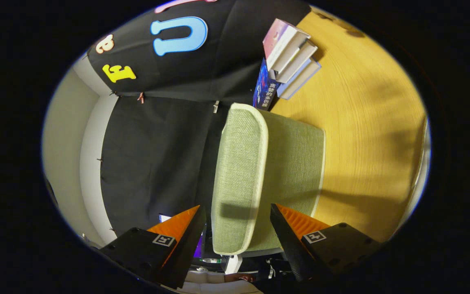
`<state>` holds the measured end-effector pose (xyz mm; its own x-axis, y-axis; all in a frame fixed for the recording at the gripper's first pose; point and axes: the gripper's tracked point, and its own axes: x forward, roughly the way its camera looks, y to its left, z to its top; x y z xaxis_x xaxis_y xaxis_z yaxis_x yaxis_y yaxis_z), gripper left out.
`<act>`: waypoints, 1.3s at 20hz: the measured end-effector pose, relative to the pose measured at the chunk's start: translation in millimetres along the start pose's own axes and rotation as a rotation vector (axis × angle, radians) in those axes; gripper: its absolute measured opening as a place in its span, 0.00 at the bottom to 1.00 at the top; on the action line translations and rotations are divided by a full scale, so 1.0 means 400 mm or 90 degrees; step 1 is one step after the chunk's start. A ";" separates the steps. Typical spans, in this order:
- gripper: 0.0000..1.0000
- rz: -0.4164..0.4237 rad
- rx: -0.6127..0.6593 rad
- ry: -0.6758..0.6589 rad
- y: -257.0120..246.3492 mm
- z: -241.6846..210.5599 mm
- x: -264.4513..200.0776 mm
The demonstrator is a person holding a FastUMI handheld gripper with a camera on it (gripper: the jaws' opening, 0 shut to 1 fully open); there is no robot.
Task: Open the storage box then place both shoes into the box .Put the left shoe in first, then the right shoe, with the right side of both shoes facing outward in a uniform manner.
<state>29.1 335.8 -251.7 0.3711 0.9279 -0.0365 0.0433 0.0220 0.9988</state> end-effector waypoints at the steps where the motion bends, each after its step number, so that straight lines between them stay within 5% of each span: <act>1: 0.98 0.010 0.016 0.002 -0.002 0.000 0.011; 5: 0.95 0.074 0.081 -0.003 0.031 0.006 0.032; 6: 0.88 0.080 0.090 -0.004 0.032 0.006 0.033; 8: 0.68 0.074 0.104 0.010 0.011 -0.002 0.035; 12: 0.06 0.106 0.072 -0.002 0.051 0.015 -0.002; 17: 0.05 0.080 0.012 -0.021 0.116 0.029 -0.006; 26: 0.05 0.112 -0.058 -0.070 0.419 0.051 0.081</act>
<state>67.3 362.2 -86.2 0.4647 0.8742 0.1404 -0.1134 -0.0985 0.9886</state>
